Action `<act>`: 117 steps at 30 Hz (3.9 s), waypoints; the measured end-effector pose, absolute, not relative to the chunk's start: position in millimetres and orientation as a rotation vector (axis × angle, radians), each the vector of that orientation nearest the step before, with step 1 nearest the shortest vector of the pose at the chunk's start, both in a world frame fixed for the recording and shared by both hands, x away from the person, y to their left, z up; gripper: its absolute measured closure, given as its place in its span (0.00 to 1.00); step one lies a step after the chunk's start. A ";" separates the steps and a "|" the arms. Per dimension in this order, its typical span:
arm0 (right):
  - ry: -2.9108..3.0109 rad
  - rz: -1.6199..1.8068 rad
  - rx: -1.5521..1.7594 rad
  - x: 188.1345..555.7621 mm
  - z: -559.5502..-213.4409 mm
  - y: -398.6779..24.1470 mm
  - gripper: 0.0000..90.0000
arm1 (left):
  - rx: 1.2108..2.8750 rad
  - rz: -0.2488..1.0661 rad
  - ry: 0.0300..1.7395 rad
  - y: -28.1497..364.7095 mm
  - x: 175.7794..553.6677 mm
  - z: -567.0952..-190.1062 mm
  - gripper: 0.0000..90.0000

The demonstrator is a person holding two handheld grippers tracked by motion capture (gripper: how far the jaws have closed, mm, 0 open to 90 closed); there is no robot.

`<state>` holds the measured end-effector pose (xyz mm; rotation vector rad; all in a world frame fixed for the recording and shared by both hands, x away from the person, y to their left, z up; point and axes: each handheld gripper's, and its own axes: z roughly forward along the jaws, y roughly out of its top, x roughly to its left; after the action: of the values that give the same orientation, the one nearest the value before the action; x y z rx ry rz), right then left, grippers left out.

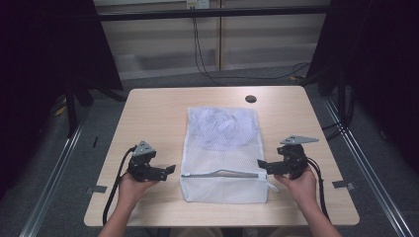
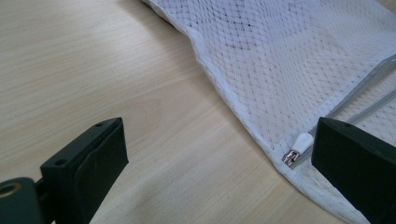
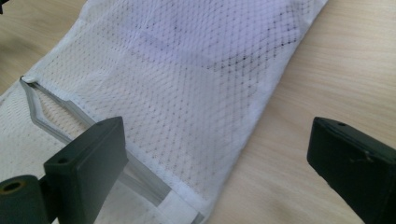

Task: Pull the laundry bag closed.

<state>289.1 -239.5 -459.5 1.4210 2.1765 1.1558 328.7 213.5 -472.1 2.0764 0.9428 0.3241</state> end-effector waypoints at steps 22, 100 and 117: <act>2.221 1.167 1.342 290.7 -452.9 -191.6 0.04 | 2.092 0.272 0.895 206.7 328.9 -469.1 0.04; 2.511 1.321 1.360 316.8 -462.7 -70.0 0.36 | 2.102 0.199 0.891 215.8 324.8 -461.4 0.06; 2.566 1.336 1.353 323.0 -469.0 -53.6 0.47 | 2.105 0.197 0.901 221.4 320.9 -460.0 0.06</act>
<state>323.0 -53.6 -469.0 1.3528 2.5660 1.3365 320.9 221.4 -460.0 2.1052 0.9008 0.1970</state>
